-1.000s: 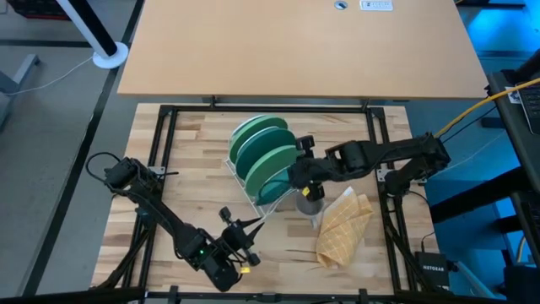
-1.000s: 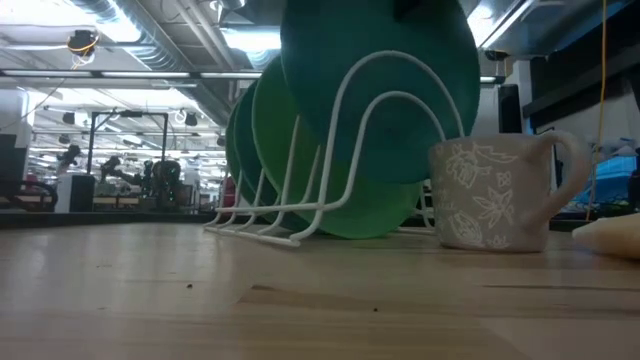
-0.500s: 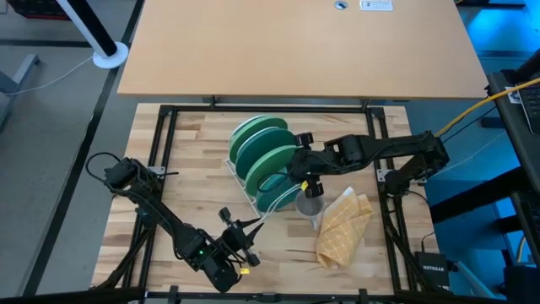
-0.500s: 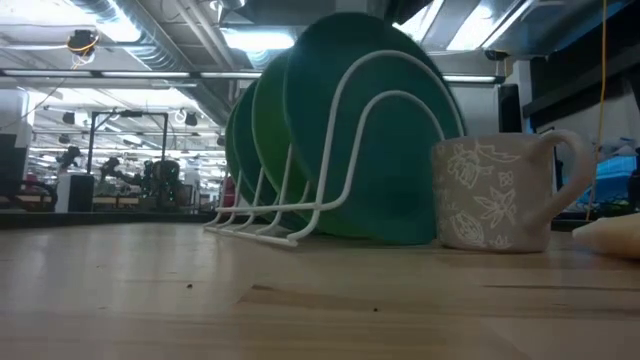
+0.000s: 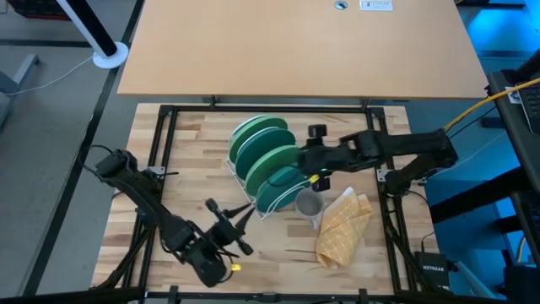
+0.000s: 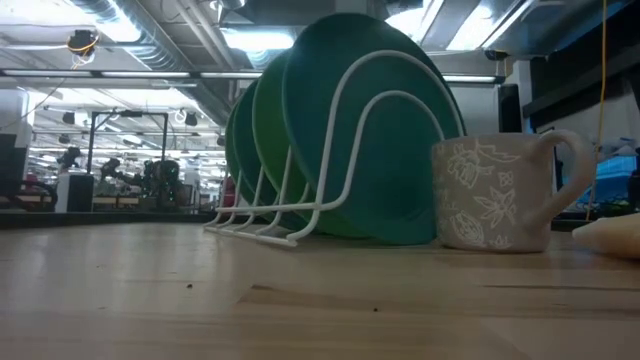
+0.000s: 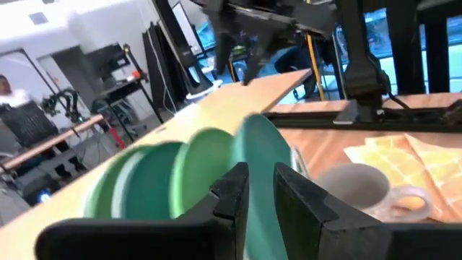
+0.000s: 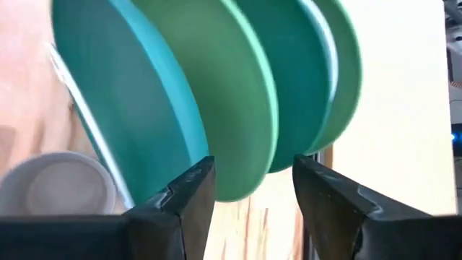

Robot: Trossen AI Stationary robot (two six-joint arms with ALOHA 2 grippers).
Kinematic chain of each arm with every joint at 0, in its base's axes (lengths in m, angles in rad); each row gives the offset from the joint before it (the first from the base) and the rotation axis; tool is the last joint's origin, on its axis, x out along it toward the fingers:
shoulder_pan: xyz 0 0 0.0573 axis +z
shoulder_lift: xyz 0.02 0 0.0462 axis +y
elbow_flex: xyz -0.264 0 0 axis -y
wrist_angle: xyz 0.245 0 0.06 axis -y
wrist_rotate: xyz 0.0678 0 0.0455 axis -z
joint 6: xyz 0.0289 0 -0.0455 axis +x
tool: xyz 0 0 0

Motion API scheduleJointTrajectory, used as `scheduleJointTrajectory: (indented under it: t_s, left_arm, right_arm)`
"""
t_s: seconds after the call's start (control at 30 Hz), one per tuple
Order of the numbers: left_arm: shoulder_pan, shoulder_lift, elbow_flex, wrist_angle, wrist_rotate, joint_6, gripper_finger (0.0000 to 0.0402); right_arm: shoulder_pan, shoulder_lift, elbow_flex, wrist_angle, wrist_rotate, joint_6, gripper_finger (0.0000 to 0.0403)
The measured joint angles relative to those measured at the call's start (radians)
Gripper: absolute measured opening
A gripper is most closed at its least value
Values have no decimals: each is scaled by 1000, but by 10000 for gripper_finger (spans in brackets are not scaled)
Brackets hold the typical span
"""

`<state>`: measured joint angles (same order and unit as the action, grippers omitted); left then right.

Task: Sort dishes
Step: Return to Home Position

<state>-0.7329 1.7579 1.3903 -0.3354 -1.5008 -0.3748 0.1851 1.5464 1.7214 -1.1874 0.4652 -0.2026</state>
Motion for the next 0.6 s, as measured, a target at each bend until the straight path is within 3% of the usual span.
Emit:
scheduleJointTrajectory:
  t_s: [0.2,0.3,0.47,0.6]
  left_arm:
    - [-12,-177,0,-70,7,145,58]
    - [-9,-286,0,-201,74,136,58]
    - [27,-449,0,-545,296,-52,58]
    - [62,-541,-69,-749,348,-250,58]
  right_arm:
    - [44,-156,0,-2,-3,128,191]
    - [71,-240,0,2,-8,195,191]
    - [133,-374,-85,34,-3,242,191]
    - [181,-490,-284,132,62,325,191]
